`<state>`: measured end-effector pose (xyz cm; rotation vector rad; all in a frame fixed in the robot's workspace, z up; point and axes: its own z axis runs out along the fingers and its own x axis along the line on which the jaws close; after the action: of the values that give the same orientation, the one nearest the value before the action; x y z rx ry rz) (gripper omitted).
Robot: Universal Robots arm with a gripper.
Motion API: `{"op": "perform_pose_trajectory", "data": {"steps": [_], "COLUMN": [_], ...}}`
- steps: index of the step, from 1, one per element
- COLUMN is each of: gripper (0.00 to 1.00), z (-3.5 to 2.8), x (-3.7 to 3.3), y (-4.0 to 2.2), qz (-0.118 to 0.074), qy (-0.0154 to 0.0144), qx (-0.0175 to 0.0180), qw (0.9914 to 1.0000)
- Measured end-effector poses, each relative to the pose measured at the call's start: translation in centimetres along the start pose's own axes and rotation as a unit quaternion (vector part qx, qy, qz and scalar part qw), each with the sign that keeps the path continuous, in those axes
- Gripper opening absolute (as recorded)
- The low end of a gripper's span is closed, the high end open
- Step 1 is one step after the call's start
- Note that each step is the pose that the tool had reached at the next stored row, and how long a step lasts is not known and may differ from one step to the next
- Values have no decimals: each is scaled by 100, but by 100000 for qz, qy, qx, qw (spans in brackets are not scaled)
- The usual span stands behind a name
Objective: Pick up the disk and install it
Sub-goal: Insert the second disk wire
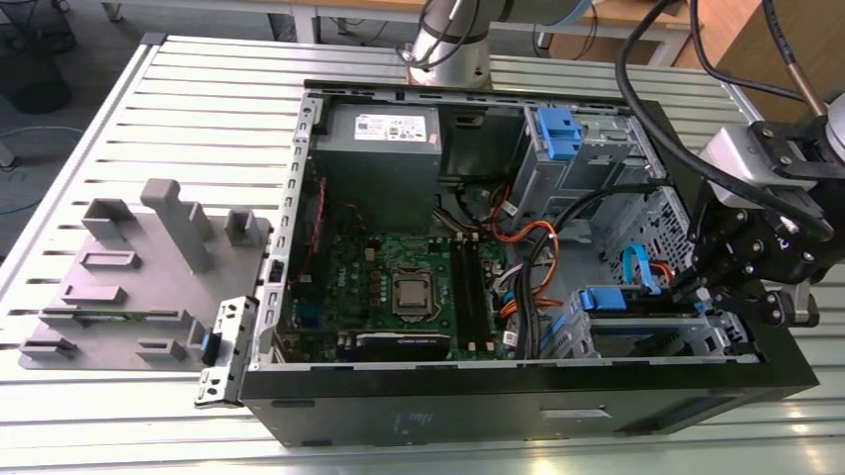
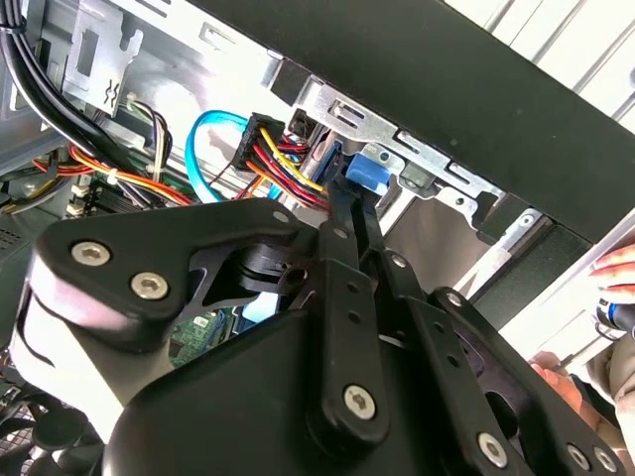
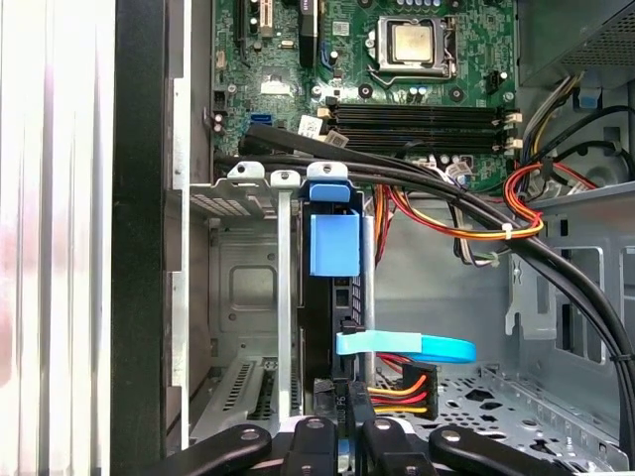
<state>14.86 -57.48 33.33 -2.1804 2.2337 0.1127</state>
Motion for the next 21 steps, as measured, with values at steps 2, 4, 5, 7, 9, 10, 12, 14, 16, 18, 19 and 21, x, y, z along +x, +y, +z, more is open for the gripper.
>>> {"op": "perform_pose_trajectory", "data": {"steps": [2, 4, 5, 7, 9, 10, 12, 14, 16, 18, 19, 21], "gripper": [16, 16, 16, 16, 16, 16, 16, 16, 16, 16, 16, 16], "z": [0, 0, 0, -6, -17, -20, -28, -28, -29, -27, -27, -26], "x": [0, 0, 0, 0, -1, -1, -2, -2, -4, -9, -12, -19], "y": [0, 0, 0, 0, 1, 1, 1, 2, 10, 20, 24, 29], "qz": [0, -1, -1, -11, -54, -93, -191, -390, -767, -1184, -1355, -1634], "qy": [5, 8, 5, -26, -20, -24, -23, -68, -41, -37, -26, -10], "qx": [2, 1, 1, -2, -3, -7, -12, -26, -49, -77, -88, -105], "qw": [100000, 100000, 100000, 100000, 100000, 100000, 100000, 99999, 99997, 99993, 99991, 99987]}}
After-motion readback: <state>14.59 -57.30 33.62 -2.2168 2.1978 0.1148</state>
